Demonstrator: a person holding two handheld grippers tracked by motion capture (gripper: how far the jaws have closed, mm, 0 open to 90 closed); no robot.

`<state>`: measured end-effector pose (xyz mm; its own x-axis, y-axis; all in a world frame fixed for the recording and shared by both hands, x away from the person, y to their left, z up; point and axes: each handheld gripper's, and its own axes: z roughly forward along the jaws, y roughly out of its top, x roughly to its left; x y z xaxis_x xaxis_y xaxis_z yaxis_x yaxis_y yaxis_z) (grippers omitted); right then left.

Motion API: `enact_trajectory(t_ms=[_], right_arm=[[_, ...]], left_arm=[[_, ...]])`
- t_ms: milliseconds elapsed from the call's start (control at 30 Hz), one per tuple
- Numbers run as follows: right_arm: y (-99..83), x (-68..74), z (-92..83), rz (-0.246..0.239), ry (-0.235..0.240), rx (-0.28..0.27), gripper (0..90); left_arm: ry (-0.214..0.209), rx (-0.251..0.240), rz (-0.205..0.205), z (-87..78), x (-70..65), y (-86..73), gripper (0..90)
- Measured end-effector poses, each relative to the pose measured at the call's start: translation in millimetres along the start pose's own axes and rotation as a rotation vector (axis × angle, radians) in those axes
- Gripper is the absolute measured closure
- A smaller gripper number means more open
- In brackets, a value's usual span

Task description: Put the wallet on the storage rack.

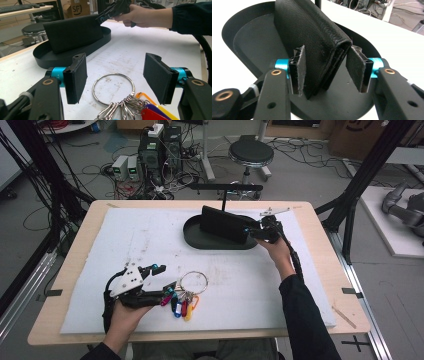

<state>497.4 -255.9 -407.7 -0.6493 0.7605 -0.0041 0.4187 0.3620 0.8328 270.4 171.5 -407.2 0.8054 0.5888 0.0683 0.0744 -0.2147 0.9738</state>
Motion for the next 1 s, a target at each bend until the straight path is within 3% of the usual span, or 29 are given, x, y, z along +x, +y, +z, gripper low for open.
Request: enact_trajectory(t_ms=[133, 267, 367, 467, 533, 667, 767, 833, 900, 1000], right_arm=[[2.4, -1.4, -11.2, -0.002, -0.013, -0.023, 45.6], [5.5, -2.3, -25.0, 0.002, 0.005, -0.059, 45.6], [8.7, 0.8, -37.7, 0.015, 0.033, -0.091, 40.4], [9.7, 6.6, -50.6, -0.01, 0.058, -0.117, 40.0], [6.3, 12.6, -62.3, -0.048, 0.061, -0.157, 40.4], [-3.0, 18.6, -84.0, -0.073, 0.087, -0.192, 39.8], [-11.9, 21.0, -99.0, -0.085, 0.099, -0.221, 39.5], [-18.9, 23.7, -109.3, -0.108, 0.1, -0.252, 38.5], [-26.0, 24.6, -119.3, -0.108, 0.136, -0.26, 38.1], [-34.8, 26.1, -129.6, -0.103, 0.154, -0.266, 37.3]], left_arm=[[0.0, 0.003, 0.0, 0.7, 0.2, -0.3, 35.6], [0.003, 0.004, 0.0, 1.0, 0.6, -0.1, 35.5], [0.008, 0.006, -0.002, 0.4, 1.8, -0.5, 35.4], [0.018, 0.006, -0.011, -0.4, 4.7, -2.1, 34.7], [0.029, 0.003, -0.017, -1.4, 7.1, -3.2, 34.0], [0.058, -0.004, -0.024, -2.8, 12.7, -4.7, 32.1], [0.118, -0.002, -0.028, -3.8, 15.4, -3.7, 27.9], [0.138, -0.005, -0.06, -4.9, 16.9, -4.3, 24.7], [0.142, -0.004, -0.089, -6.8, 17.5, -7.0, 23.7], [0.159, 0.003, -0.067, -10.1, 16.3, -10.0, 22.7]])
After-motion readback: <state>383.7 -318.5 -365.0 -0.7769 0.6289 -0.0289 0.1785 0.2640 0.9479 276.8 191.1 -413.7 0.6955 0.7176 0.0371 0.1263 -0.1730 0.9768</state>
